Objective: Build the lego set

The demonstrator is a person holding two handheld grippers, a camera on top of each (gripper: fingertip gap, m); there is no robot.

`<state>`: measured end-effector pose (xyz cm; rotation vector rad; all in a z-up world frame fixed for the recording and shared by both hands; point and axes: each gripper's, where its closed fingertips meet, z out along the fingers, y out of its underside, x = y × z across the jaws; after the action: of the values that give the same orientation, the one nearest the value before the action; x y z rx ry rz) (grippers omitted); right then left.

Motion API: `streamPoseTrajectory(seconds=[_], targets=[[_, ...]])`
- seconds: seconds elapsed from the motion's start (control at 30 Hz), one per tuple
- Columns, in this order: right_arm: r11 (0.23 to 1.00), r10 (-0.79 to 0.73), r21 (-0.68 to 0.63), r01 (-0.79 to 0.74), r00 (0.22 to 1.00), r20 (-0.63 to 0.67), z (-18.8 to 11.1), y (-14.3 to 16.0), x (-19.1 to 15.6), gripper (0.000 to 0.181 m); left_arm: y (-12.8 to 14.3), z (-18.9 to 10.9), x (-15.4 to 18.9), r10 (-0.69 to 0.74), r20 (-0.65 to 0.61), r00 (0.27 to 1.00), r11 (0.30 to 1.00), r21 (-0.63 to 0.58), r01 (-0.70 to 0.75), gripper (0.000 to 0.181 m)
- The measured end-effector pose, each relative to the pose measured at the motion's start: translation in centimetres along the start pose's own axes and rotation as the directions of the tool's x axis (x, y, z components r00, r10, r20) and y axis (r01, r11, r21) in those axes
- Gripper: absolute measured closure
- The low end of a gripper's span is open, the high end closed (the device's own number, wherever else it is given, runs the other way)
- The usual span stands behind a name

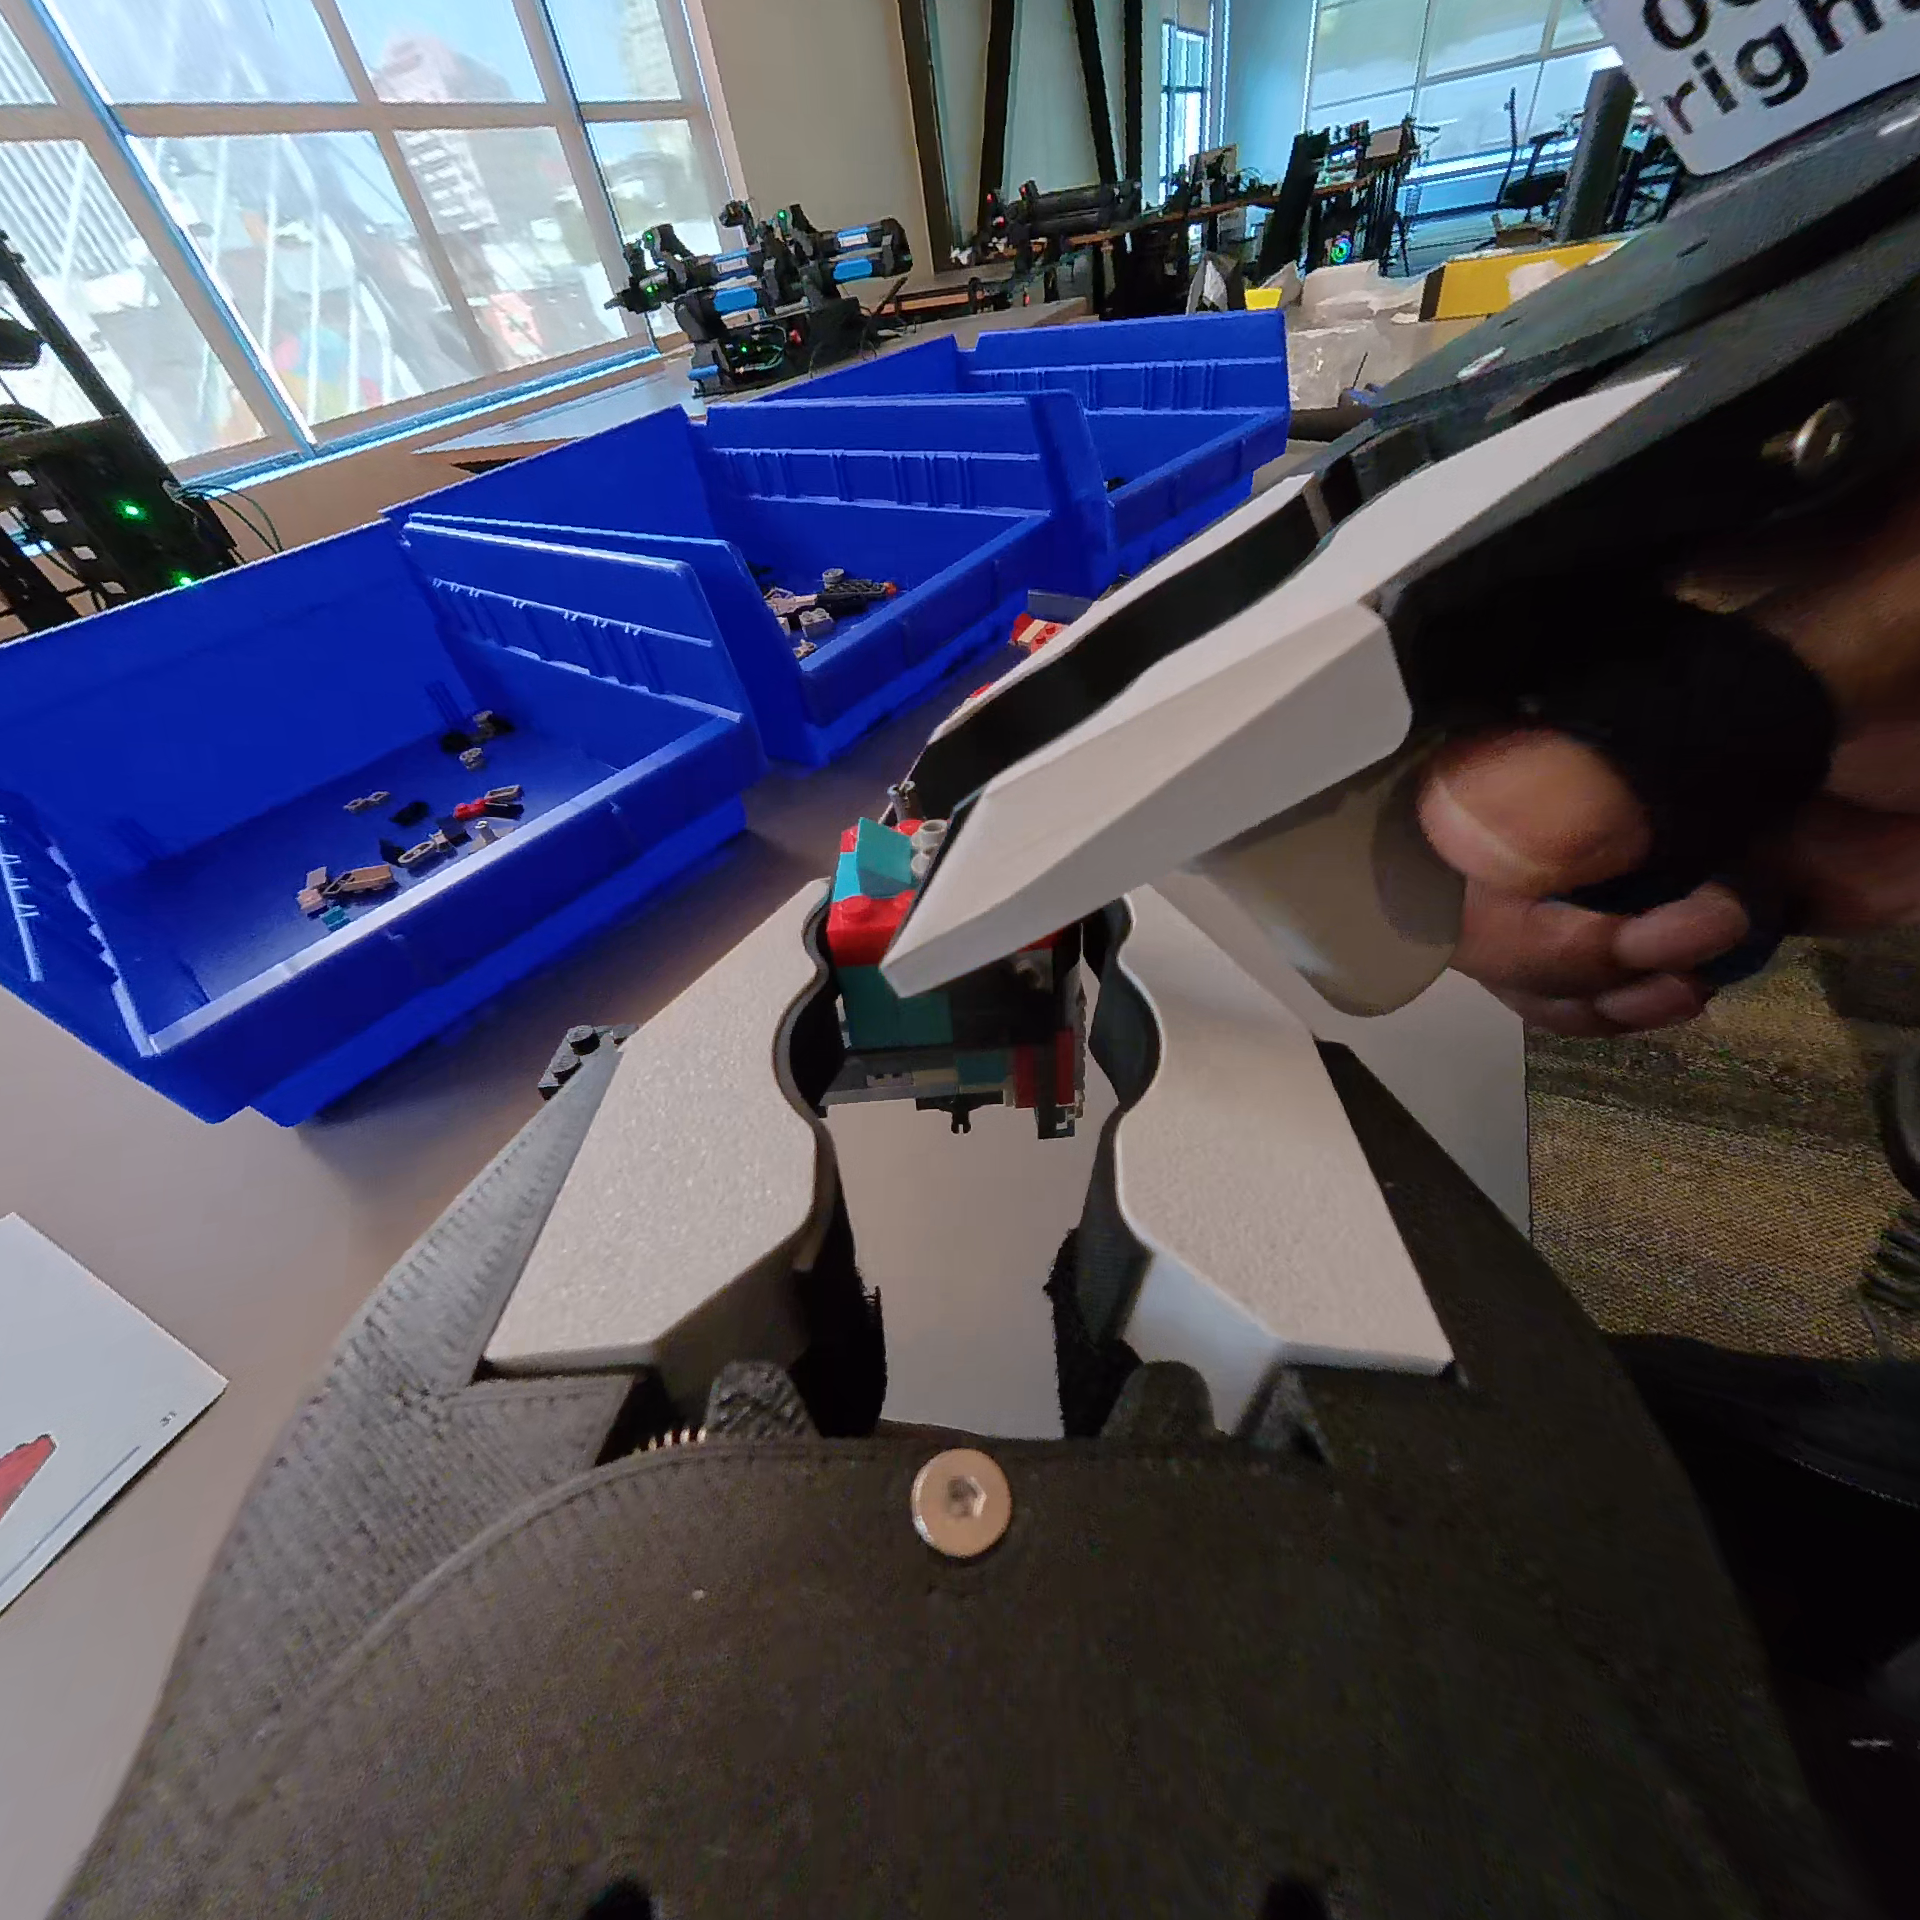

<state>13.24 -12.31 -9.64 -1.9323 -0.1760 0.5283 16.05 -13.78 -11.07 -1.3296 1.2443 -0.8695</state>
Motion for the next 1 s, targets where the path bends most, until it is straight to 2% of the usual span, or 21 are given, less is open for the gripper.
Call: streamPoseTrajectory(seconds=[0.33,0.6,1.0], targets=[[1.0,-0.025,-0.017,0.025,1.0,-0.008,0.08,0.63,-0.2,0.122,0.0,-0.05,-0.03,0.044,0.026,0.999,0.999,-0.001,-0.044,0.137],[0.999,-0.041,0.003,0.041,0.999,0.005,0.02,0.52,-0.34,0.135,-0.33,-0.23,-0.02,0.045,0.021,0.999,0.999,0.026,-0.046,0.136],[0.998,-0.058,0.02,0.058,0.998,0.01,-0.03,0.49,-0.45,0.135,-0.51,-0.25,0.0,0.055,0.026,0.998,0.997,0.043,-0.056,0.137]])
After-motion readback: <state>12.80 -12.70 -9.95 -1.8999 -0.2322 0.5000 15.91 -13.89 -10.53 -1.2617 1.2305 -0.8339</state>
